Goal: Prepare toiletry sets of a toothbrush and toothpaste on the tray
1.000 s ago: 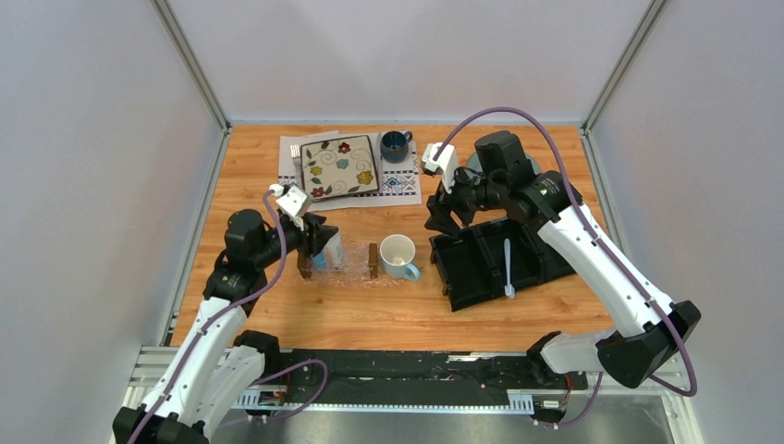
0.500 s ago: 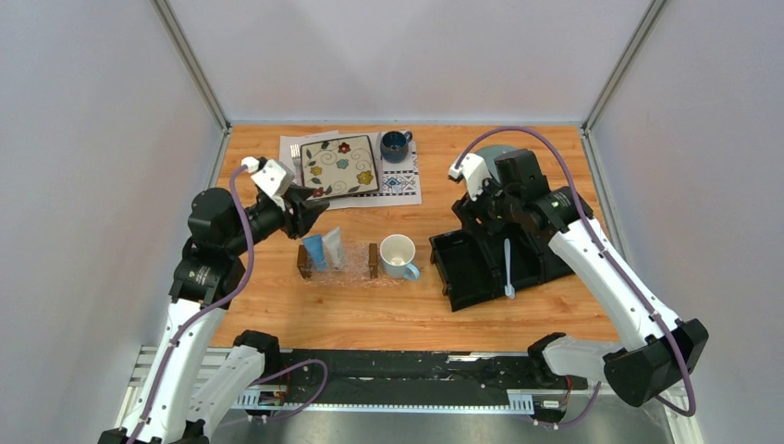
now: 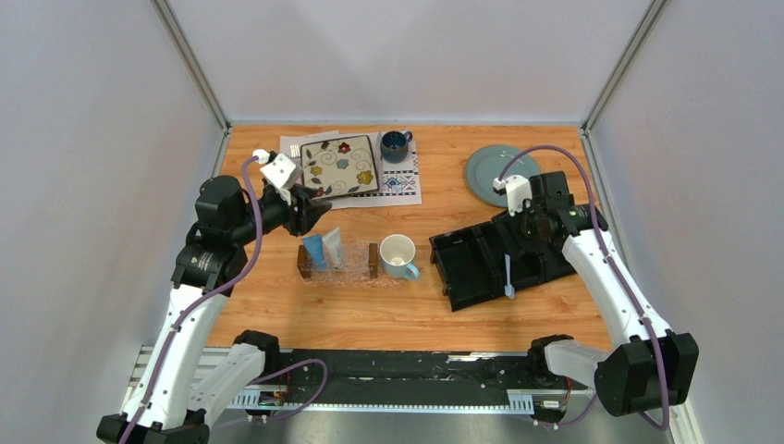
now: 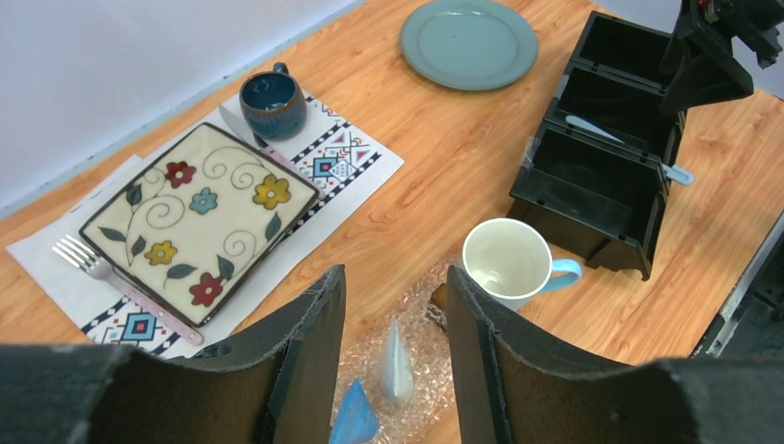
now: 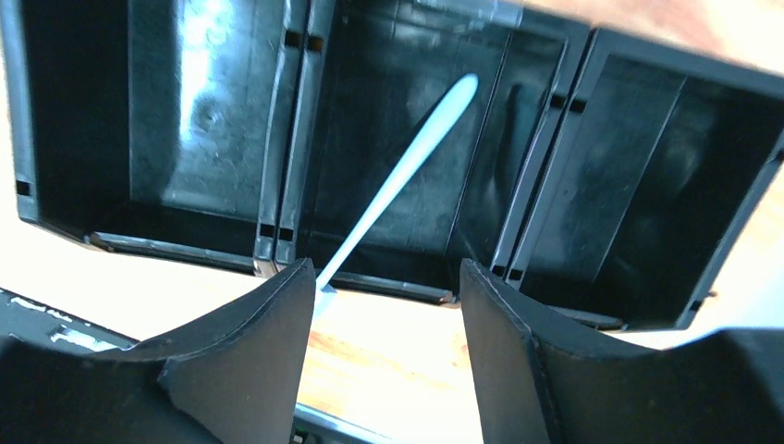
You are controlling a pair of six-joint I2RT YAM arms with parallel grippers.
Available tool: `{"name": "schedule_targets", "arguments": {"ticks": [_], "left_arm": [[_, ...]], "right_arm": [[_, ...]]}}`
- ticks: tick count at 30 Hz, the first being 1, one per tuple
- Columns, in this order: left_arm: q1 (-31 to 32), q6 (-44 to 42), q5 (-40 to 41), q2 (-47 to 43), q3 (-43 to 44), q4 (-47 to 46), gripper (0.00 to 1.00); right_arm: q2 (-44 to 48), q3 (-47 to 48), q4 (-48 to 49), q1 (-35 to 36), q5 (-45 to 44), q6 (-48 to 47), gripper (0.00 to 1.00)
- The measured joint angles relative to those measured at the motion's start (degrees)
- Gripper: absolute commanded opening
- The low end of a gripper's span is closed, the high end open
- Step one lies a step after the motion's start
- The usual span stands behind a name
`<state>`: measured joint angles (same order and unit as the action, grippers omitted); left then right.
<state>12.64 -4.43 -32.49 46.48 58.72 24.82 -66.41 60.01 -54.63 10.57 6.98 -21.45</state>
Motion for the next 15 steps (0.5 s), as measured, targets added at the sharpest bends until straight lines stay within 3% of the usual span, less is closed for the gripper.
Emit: {"name": "schedule_targets", "arguments": {"ticks": [15], "left_arm": [[0.0,-0.3,0.0,0.3,-0.1,0.7,0.52]], "right_arm": [[-8.8,-4.7,1.2,-3.3,0.4,2.3,0.59]]}}
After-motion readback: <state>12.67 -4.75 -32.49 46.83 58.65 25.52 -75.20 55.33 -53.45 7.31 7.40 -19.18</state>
